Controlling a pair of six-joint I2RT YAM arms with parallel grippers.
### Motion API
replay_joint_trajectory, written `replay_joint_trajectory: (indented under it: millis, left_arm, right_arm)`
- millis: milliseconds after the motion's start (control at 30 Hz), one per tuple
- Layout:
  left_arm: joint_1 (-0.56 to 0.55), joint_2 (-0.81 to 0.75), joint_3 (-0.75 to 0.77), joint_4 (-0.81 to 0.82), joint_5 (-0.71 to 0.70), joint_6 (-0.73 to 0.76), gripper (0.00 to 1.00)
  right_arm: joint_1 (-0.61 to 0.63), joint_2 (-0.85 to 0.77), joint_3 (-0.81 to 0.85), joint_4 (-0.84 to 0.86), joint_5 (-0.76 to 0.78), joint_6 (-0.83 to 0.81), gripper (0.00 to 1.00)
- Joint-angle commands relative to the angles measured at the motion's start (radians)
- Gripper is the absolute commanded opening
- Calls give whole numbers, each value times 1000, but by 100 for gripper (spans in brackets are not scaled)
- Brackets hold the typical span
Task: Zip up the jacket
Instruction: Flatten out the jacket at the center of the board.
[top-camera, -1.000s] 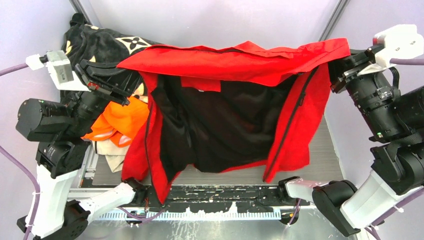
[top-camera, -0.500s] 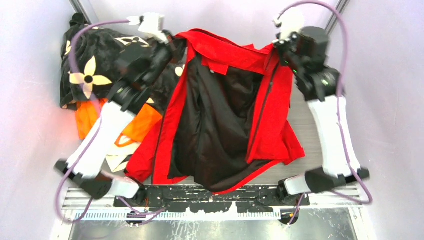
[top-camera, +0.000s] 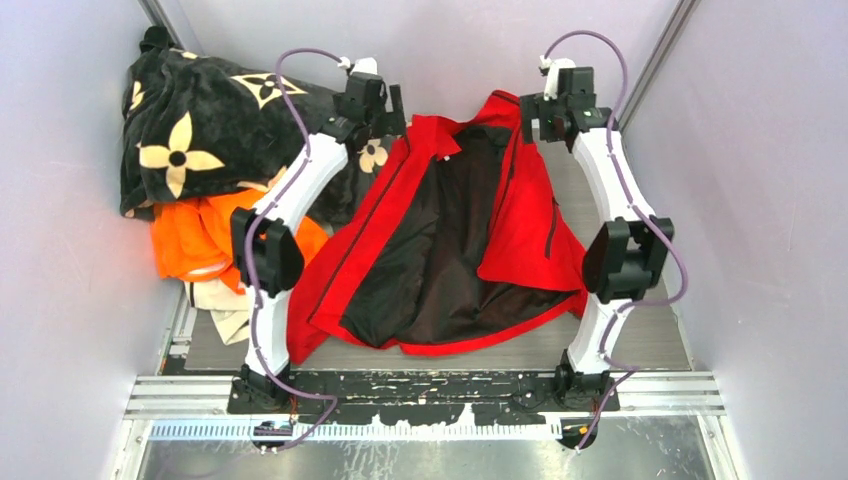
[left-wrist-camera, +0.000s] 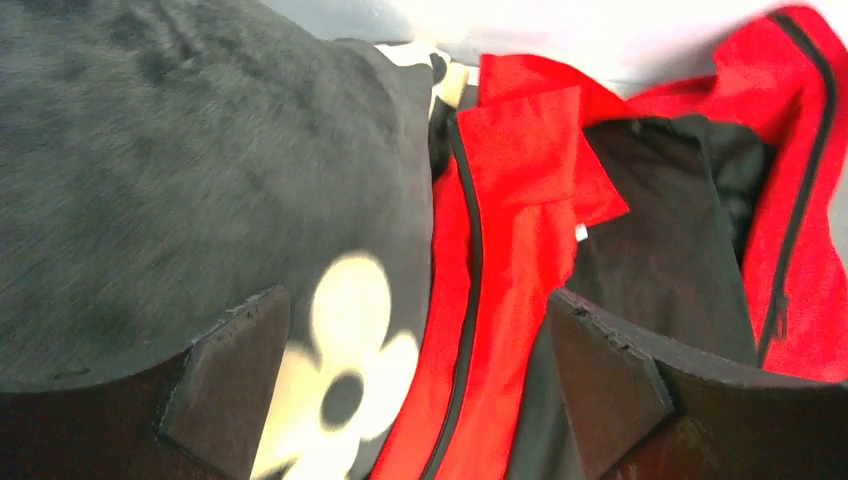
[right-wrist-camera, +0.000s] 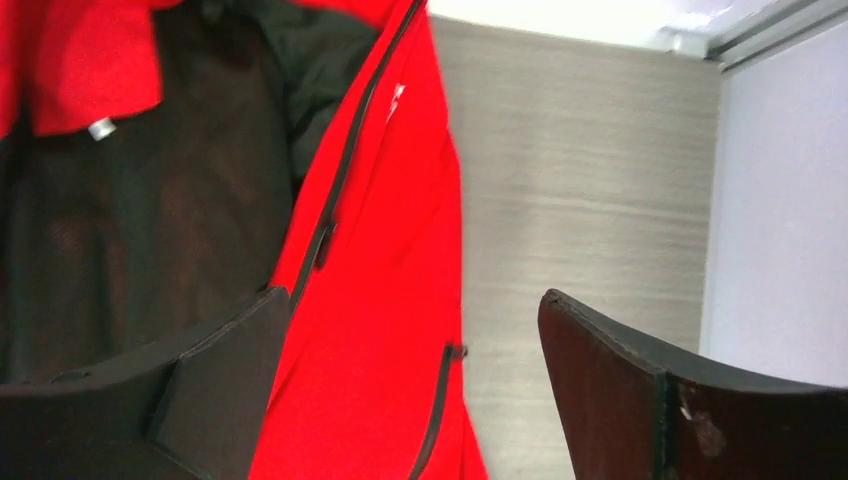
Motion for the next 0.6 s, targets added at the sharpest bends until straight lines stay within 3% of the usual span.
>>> replay_joint_trajectory:
  millis: [0,133,233,400,500,567]
  left_arm:
    - [-10,-402,-168,161,106,190,99]
    - [-10,-666,-520,235,361,228,95]
    - [-10,-861,-810,233,450,183,90]
    - [-10,-1192,-1224,250,441,-21,82]
    - [-9,-1357,-1449,258,391,-275,76]
    - [-10,-1443,-1541,170,324,-411,74]
  right_arm:
    - [-3,-274,-155,48,-246,28,100]
    - [-3,-461,-371,78,-562,40,100]
    - [-3,-618,-587,203,-836,77,100]
    - [-4,-811,-910,496,-1150,140,100]
    - [-4,-818,-998,542,-1175,151,100]
    - [-6,-822,-1049,561,-1149,145,100]
